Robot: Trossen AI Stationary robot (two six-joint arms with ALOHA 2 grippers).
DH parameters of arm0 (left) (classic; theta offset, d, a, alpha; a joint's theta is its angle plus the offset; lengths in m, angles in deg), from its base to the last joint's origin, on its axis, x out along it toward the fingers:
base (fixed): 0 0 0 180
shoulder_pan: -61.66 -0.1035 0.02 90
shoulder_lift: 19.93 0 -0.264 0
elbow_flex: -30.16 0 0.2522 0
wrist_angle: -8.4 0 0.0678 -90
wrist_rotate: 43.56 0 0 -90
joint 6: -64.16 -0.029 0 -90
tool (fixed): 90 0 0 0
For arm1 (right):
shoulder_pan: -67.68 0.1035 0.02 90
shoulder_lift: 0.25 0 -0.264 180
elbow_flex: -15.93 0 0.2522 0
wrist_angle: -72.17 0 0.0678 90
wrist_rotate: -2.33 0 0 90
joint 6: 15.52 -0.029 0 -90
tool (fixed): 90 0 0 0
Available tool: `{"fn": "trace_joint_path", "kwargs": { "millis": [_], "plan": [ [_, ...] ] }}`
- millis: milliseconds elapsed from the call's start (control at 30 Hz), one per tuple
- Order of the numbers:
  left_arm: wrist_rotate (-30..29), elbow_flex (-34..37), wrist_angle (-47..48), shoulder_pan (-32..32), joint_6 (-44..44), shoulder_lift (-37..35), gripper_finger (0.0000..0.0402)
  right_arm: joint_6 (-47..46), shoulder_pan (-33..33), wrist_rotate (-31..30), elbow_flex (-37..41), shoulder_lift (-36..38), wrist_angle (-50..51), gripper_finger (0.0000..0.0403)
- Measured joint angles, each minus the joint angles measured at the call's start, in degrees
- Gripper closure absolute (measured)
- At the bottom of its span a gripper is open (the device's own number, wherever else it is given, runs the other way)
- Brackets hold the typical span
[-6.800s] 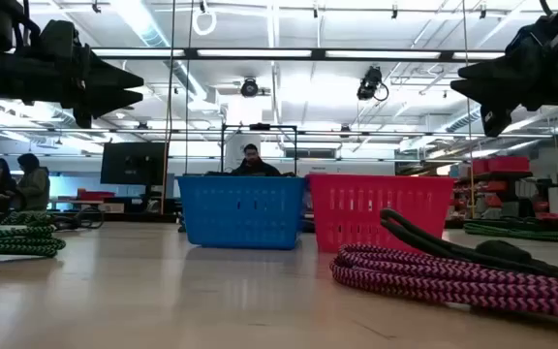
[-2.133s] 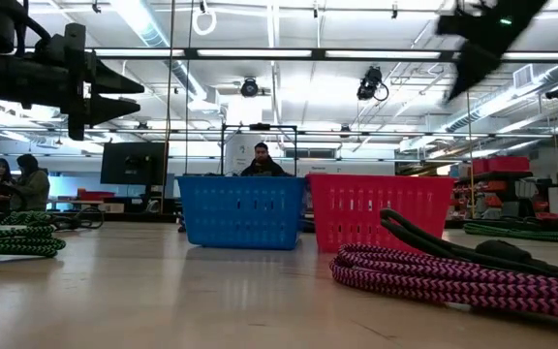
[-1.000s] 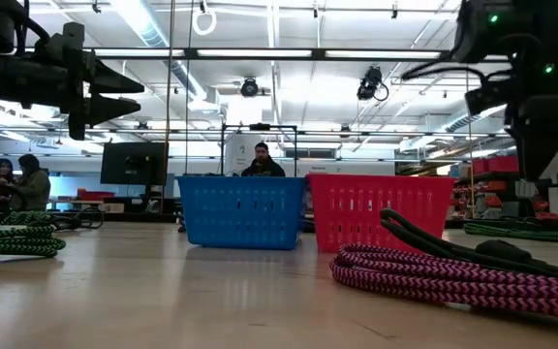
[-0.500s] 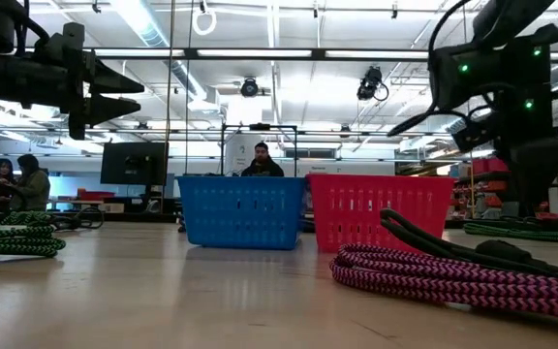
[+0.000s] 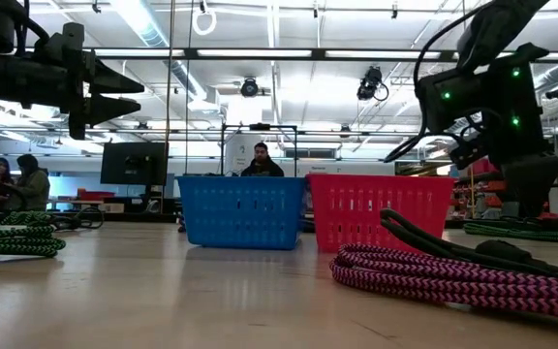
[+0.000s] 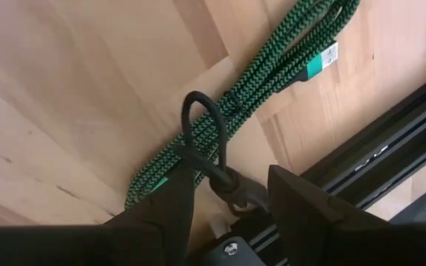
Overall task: Pick & Place USB Port
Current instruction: Put the black USB cable into the blue basket
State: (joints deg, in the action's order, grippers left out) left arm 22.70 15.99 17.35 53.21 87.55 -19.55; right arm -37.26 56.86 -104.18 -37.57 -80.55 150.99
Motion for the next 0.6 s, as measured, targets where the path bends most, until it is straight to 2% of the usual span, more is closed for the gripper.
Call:
{"fn": "trace_joint_path", "kwargs": {
  "millis": [400, 500, 600],
  "plan": [
    [0.00, 0.00, 0.01, 0.00, -0.04, 0.00, 0.0200, 0.89, -1.39, 1.05, 0.00, -5.73, -0.34, 0.0237],
    [0.01, 0.00, -0.01, 0.00, -0.02, 0.00, 0.0200, 1.05, -1.42, 1.41, 0.00, -6.58, -0.39, 0.0268],
    [0.01, 0.00, -0.01, 0.00, -0.02, 0.00, 0.0200, 1.25, -1.43, 1.88, 0.00, -6.72, -0.44, 0.0329]
  ]
}}
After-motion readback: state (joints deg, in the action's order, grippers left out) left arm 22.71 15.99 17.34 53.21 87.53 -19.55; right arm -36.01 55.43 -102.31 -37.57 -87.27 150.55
